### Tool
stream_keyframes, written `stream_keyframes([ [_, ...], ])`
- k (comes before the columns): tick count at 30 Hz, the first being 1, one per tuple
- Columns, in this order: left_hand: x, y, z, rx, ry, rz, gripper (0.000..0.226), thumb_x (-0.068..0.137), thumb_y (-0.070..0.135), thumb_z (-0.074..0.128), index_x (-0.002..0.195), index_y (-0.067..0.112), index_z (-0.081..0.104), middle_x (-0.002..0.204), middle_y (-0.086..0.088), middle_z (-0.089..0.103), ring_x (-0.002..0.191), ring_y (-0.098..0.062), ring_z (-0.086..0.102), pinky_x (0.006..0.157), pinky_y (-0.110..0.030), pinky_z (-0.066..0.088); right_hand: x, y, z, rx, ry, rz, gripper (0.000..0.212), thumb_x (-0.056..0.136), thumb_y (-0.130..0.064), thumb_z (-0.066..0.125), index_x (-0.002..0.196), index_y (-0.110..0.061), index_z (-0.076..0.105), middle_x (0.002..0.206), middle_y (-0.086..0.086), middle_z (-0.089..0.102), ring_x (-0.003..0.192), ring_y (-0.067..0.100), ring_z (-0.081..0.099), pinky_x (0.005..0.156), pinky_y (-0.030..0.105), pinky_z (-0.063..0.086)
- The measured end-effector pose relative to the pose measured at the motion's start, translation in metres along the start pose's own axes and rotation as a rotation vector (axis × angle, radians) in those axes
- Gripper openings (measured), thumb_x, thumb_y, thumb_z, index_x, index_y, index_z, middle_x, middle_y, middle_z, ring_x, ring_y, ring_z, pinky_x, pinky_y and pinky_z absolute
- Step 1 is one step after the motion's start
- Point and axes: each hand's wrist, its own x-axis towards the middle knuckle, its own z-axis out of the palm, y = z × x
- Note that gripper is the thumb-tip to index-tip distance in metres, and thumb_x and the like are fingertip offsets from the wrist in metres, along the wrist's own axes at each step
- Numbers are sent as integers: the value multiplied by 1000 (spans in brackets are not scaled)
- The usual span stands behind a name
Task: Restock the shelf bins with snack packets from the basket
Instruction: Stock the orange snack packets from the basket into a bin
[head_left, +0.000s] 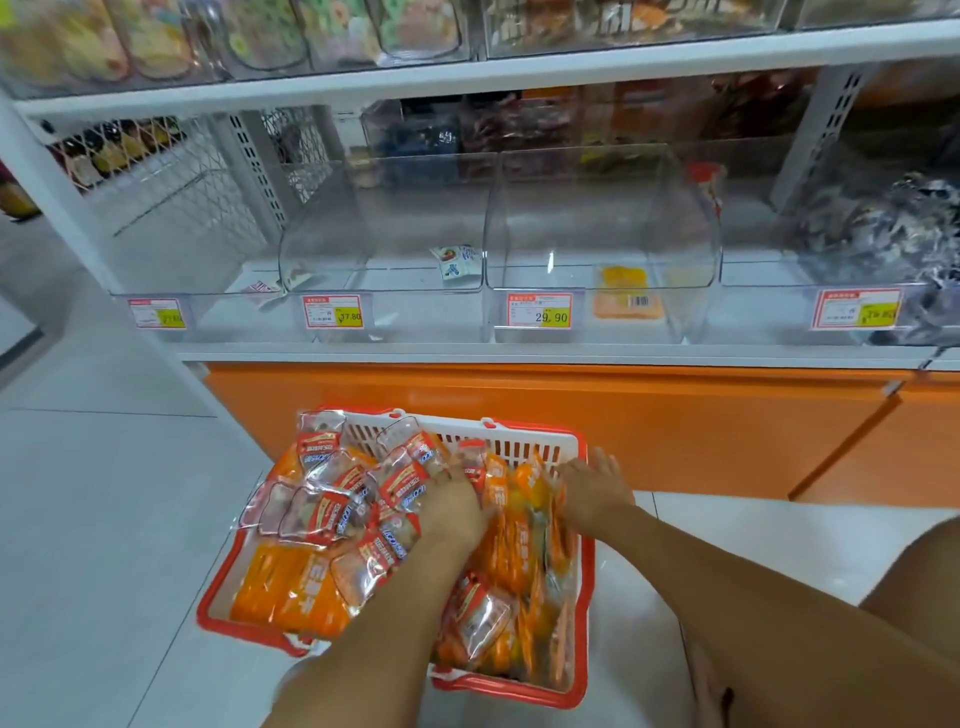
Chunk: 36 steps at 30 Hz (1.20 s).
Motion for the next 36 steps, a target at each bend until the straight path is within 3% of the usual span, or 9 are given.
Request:
stream_keyframes([
  [3,-10,15,6,102,11,64,72,88,45,57,141,5,29,136,-15,45,124,-29,45,101,-39,42,-5,14,1,3,-13,45,57,98,-38,44,149,-23,24,157,7,21,146,36,-2,116,50,-3],
  [8,-12,35,-3,-217,27,118,45,96,39,42,128,7,46,100,-11,65,76,-19,64,53,-25,46,-9,53,4,62,-22,151,47,100,-26,37,146,-20,31,157,7,22,146,35,-3,117,49,-3],
  [14,-18,46,-18,-470,-10,112,24,92,3,45,106,0,65,94,-18,68,84,-31,65,64,-31,44,-16,101,0,-5,-72,296,49,101,-28,30,148,-15,27,159,9,16,146,36,-4,118,47,-2],
  [20,-35,54,-38,-900,-151,129,30,98,1,43,119,12,62,90,8,63,70,-1,56,54,-6,44,-14,121,-24,-180,-174,332,54,96,-32,42,146,-13,32,153,11,30,144,35,18,117,49,12],
  [23,-39,71,-63,-1065,-113,234,26,98,6,47,113,19,63,95,4,69,69,3,62,57,-8,45,-10,132,-77,366,-224,212,33,92,-25,57,122,-13,59,120,7,62,113,22,57,96,36,46],
  [27,-37,110,-103,-1197,-50,353,23,98,7,47,114,13,63,91,-2,67,80,-12,63,68,-19,52,-45,132,-159,1484,-365,-182,45,71,-19,79,112,-10,65,109,5,69,95,16,66,81,23,54],
  [29,-35,134,-122,-1215,-19,449,24,98,10,47,110,24,63,92,1,69,85,-12,65,76,-24,54,-57,126,-187,1466,-223,-283,43,64,-27,84,101,-11,70,95,5,69,85,16,63,82,26,51],
  [32,-26,171,-148,-1142,41,572,26,97,10,48,106,29,64,99,-1,70,91,-15,66,85,-33,55,-66,134,-217,1353,147,-191,13,74,-25,73,64,-17,68,57,-5,54,54,8,43,52,15,37],
  [36,6,209,-172,-893,269,637,22,95,18,54,112,20,66,98,7,68,88,-4,63,80,-11,47,-55,174,-253,1380,557,85,27,86,-10,67,63,-10,52,54,2,47,42,9,36,42,18,28],
])
